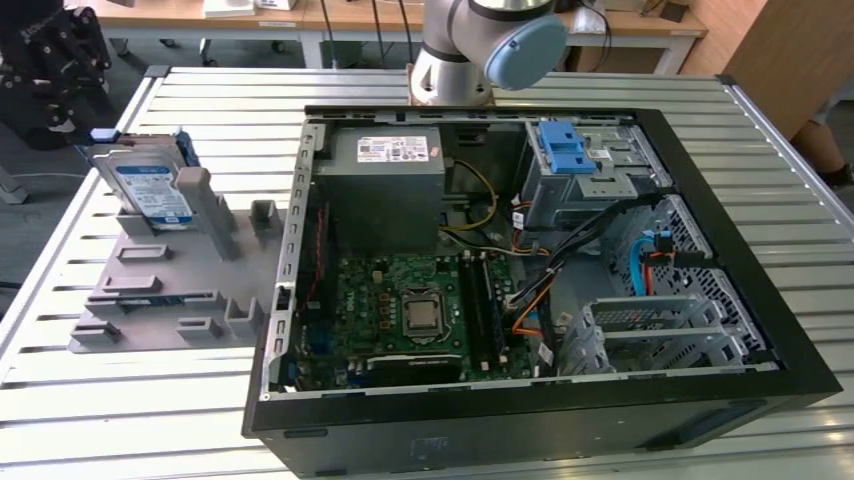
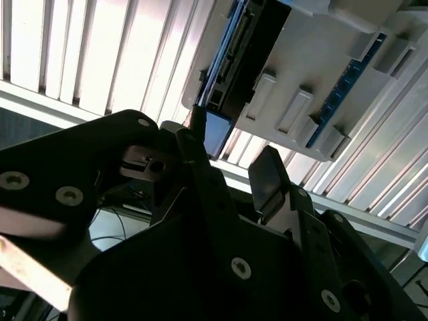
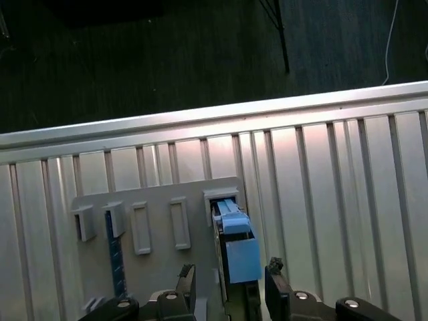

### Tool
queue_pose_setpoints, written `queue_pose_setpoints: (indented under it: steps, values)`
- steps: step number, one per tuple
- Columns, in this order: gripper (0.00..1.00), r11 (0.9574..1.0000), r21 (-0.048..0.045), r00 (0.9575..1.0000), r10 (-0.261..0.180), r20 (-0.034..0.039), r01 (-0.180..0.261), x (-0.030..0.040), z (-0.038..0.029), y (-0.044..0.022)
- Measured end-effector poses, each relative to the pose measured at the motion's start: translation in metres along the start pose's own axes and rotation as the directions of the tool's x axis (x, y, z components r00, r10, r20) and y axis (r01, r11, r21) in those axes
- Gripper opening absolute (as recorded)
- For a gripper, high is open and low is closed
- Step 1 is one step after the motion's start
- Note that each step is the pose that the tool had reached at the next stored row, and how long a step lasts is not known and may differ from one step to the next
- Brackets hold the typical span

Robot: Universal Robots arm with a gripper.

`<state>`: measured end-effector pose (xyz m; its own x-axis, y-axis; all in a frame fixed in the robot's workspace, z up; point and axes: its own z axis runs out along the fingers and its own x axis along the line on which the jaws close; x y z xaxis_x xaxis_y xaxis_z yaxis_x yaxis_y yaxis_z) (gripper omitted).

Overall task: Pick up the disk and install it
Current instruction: 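Pick up the disk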

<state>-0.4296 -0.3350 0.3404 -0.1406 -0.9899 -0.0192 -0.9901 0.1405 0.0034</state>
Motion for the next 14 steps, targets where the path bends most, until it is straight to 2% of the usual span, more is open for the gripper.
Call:
queue_pose_setpoints:
  steps: [2,6,9,14]
  values:
    - [0.53,1.0000,-0.0001,1.0000,-0.005,0.0002,0.005,-0.0004,0.0005,0.0001]
    - [0.53,0.9976,-0.0012,0.9976,-0.070,0.0000,0.070,-0.0006,0.0016,0.0001]
    - [0.53,0.9975,0.0021,0.9975,-0.071,-0.0079,0.071,-0.0026,0.0047,0.0021]
    - [0.53,0.9975,0.0039,0.9974,-0.071,-0.0157,0.071,-0.0054,0.0131,0.0052]
